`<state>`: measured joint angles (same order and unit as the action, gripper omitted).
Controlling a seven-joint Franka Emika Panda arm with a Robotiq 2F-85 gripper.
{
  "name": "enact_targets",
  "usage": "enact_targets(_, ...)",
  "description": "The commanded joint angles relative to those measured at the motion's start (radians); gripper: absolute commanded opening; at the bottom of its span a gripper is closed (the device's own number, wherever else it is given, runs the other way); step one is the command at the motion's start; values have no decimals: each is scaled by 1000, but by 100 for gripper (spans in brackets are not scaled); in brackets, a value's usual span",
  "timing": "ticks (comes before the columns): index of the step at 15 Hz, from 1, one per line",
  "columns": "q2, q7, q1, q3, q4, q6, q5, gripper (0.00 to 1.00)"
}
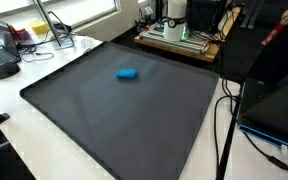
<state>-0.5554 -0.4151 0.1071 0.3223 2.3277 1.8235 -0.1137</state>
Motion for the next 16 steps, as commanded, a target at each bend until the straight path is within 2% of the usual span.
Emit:
enact_targets(1,3,-6,14,-11,-2,-2,7,100)
enact_targets(8,3,-6,14,-11,-3,-2,7,100)
enact_targets(12,-16,3,-11,-64,14,9,-1,100)
enact_targets(16,-44,-19,-73,-129,23,8,29,100)
